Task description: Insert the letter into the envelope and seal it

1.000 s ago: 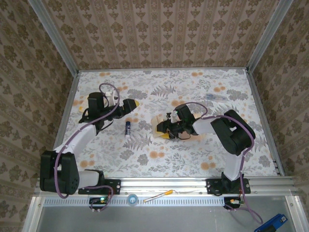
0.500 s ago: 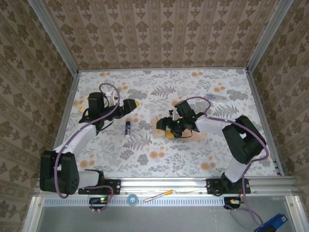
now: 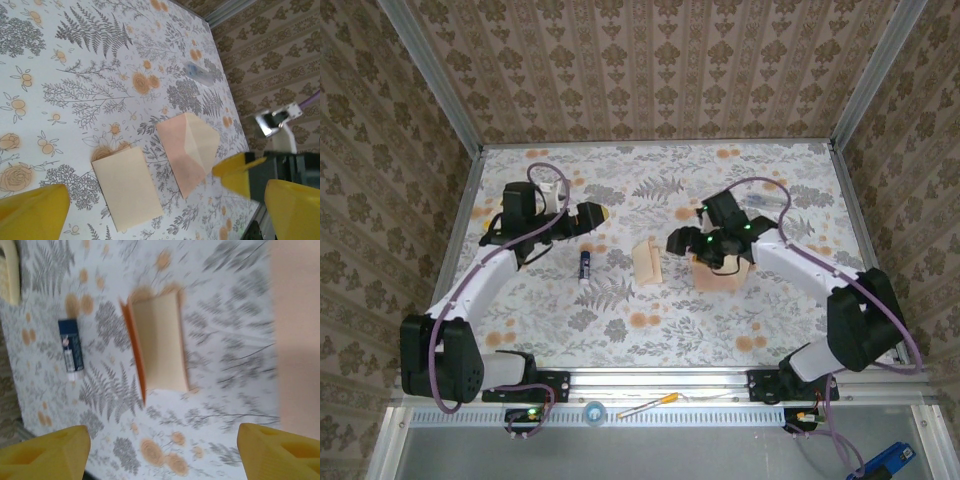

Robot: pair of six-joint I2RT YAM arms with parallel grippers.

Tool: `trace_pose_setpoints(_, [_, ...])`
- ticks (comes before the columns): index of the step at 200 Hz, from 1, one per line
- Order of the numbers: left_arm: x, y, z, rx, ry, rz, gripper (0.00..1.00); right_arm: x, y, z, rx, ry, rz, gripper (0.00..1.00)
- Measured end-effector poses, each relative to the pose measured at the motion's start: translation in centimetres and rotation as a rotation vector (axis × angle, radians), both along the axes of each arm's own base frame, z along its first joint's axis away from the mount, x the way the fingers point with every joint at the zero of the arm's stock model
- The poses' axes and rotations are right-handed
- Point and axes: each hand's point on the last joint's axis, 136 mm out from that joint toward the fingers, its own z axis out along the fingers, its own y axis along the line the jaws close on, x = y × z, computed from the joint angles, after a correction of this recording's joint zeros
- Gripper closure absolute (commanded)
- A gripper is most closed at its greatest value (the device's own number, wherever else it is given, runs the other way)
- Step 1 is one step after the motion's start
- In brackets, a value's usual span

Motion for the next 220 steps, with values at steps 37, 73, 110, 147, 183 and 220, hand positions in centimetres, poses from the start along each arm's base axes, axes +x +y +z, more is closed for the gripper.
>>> trace_pose_setpoints(37, [-0.3,-0.4,0.4,0.025,-0.01,-0.025,0.0,1.0,-7.0,0.3,-0.131,-0.009,-0.122,0.22])
trace_pose_setpoints(73, [-0.4,-0.5,0.7,0.061,-0.023,-0.034,0.0,0.9,-12.0,0.4,-0.23,-0.015,-0.187,0.22])
trace_pose_setpoints(110, [-0.6,-0.6,0.1,0.089,-0.017,-0.041,0.0,-0.1,-15.1,-1.2,-0.284,0.016,-0.205,0.22])
trace_pose_setpoints(147, [-0.6,-1.9,-1.2,0.119,0.005,-0.068,0.0,-1.1,-16.4,-3.2,-0.304,0.046,-0.196,0.28])
trace_pose_setpoints(183, [-0.9,-3.3,-2.5,0.131,0.03,-0.107,0.0,-1.2,-16.7,-4.7,-0.293,0.05,-0.196,0.33])
trace_pose_setpoints(220, [-0.5,-4.2,-3.1,0.13,0.042,-0.122,0.0,-0.6,-16.6,-6.3,-0.29,0.044,-0.182,0.39])
